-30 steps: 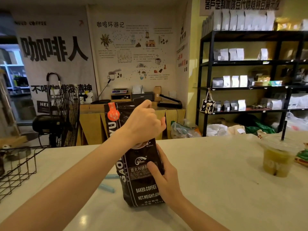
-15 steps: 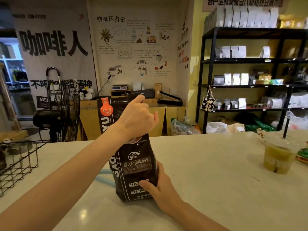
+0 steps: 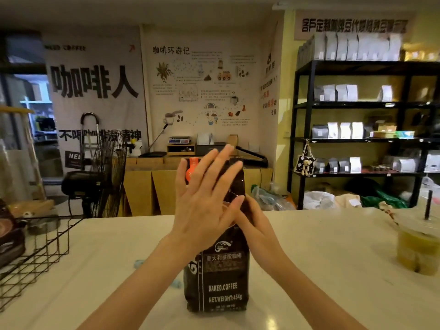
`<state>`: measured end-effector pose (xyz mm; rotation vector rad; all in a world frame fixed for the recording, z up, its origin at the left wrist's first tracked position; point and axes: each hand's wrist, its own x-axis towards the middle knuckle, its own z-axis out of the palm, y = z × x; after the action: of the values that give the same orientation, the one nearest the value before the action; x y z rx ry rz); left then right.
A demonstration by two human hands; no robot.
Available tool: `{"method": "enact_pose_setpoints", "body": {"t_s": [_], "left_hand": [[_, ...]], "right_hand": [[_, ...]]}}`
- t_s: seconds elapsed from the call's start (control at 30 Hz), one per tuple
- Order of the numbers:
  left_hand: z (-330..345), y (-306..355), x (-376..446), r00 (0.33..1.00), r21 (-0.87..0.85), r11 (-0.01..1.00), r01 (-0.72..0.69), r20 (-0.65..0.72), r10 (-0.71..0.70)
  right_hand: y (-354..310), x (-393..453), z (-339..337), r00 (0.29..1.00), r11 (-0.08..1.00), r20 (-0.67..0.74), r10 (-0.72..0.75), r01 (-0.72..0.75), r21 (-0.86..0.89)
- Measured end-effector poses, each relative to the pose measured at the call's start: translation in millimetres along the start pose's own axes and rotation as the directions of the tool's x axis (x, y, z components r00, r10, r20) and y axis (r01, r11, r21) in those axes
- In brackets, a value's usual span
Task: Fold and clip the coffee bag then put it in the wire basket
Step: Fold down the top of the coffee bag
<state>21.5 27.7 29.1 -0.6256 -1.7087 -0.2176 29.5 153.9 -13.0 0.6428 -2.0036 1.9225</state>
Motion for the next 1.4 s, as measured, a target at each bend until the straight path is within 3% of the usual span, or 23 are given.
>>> {"method": "enact_pose_setpoints", "body": {"t_s": [0.03, 0.1, 0.17, 0.2, 0.27, 0.3, 0.4, 0.57, 0.7, 0.83, 1.03, 1.17, 1.4], "left_hand": [[-4, -3, -9, 0.987, -0.063, 0.985, 0.160, -0.005, -0.161], [-6, -13, -24, 0.882, -0.215, 0.855, 0.471, 0.090, -0.463], [-3, -21, -33, 0.719, -0.380, 0.612, 0.693, 0.300, -0.627], [-3, -24, -34, 0.635, -0.488, 0.429, 0.760, 0.419, -0.648], [-3, -25, -33, 0.508, -0.595, 0.075, 0.800, 0.608, -0.610], [-3, -24, -32, 0.480, -0.606, -0.003, 0.795, 0.633, -0.607], [0, -18, -29, 0.440, -0.632, -0.070, 0.772, 0.611, -0.658], [7, -12, -29, 0.386, -0.655, -0.077, 0.752, 0.533, -0.753], [8, -15, -31, 0.392, -0.669, -0.019, 0.743, 0.457, -0.798], [7, -22, -32, 0.469, -0.688, 0.037, 0.724, 0.453, -0.758], [-2, -35, -25, 0.634, -0.747, 0.045, 0.663, 0.528, -0.565], [-6, -40, -22, 0.653, -0.732, 0.051, 0.679, 0.572, -0.496], [-11, -46, -20, 0.650, -0.646, 0.205, 0.735, 0.586, -0.484]], "right_hand": [[-5, 4, -3, 1.000, 1.000, -0.005, -0.010, 0.010, -0.005], [-14, 13, -7, 1.000, 1.000, -0.026, -0.005, 0.005, -0.003], [-19, 21, -11, 0.999, 1.000, -0.035, 0.006, -0.006, -0.005], [-21, 23, -12, 0.999, 1.000, -0.031, 0.005, -0.006, -0.012], [-23, 25, -14, 1.000, 1.000, -0.018, -0.004, 0.004, -0.014], [-22, 26, -15, 1.000, 1.000, -0.009, -0.007, 0.007, -0.015], [-20, 30, -14, 1.000, 1.000, -0.021, -0.012, 0.012, 0.004], [-18, 35, -13, 0.996, 0.998, -0.093, 0.017, -0.011, 0.064], [-17, 37, -13, 0.992, 0.994, -0.108, 0.062, -0.052, 0.093], [-19, 36, -8, 0.991, 0.999, -0.131, -0.019, 0.023, 0.035], [-25, 34, -20, 0.975, 0.973, 0.023, -0.220, 0.221, -0.070], [-26, 35, -25, 0.985, 0.984, 0.072, -0.154, 0.160, -0.076], [-21, 38, -27, 0.993, 0.991, 0.074, -0.097, 0.103, -0.081]]}}
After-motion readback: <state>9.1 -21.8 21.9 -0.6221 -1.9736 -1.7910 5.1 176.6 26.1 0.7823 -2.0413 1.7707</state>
